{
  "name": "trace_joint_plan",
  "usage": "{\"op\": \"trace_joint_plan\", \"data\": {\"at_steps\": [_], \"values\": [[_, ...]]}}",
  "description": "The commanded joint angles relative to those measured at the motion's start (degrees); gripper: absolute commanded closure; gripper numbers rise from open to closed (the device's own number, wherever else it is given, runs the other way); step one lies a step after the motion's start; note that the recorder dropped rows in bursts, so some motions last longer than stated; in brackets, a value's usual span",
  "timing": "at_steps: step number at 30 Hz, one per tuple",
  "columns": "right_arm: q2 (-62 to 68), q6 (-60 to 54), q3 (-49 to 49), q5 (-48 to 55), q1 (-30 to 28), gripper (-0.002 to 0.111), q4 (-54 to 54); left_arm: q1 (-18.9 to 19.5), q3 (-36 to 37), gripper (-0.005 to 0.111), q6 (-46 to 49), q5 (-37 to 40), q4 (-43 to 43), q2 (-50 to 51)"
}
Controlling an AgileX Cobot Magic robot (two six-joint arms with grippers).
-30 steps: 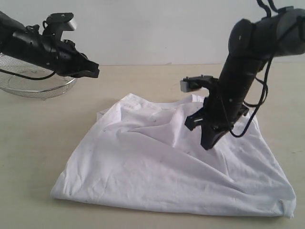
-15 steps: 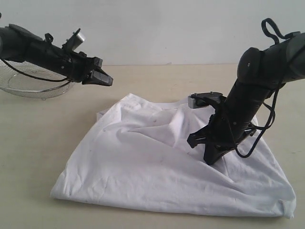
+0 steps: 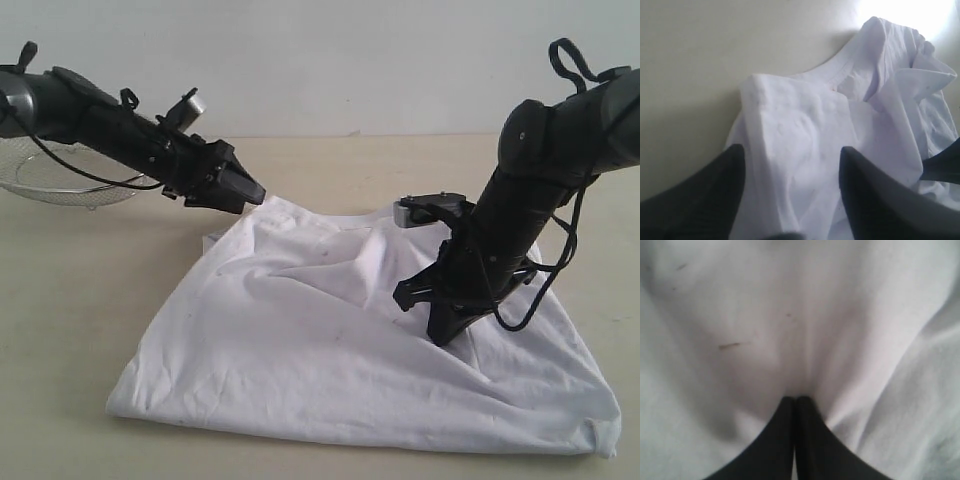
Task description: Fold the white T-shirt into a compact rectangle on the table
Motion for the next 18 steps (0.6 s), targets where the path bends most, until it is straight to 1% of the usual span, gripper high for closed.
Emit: {"op": "trace_joint_plan", "data": {"at_steps": [1,7,12,15,18], "values": [[1.48,-0.74,1.41,-0.95,0.02,0.109,-1.03,-2.48,-0.49,0.053,-0.40,-1.40,-0.08,0.43],[1.48,-1.23,1.41,-0.31,0.02,0.109,-1.03,-3.39,-0.77,0.053,-1.32,-4.26,4.05,0.82],[1.48,-1.23,1.41,-0.31,0.02,0.109,-1.03,-3.18,-2.43,0.053,-7.07,-6.64,11.55,0.82],[1.48,-1.23,1.41,-0.31,0.02,0.109,-1.03,-3.18,-2.72,0.053,-7.47,-6.78,11.11,0.82],[1.48,-1.23,1.41,-0.31,0.02,0.109,-1.03,-3.32,-2.72,0.053,-7.25,-5.22,6.31,0.82]]}}
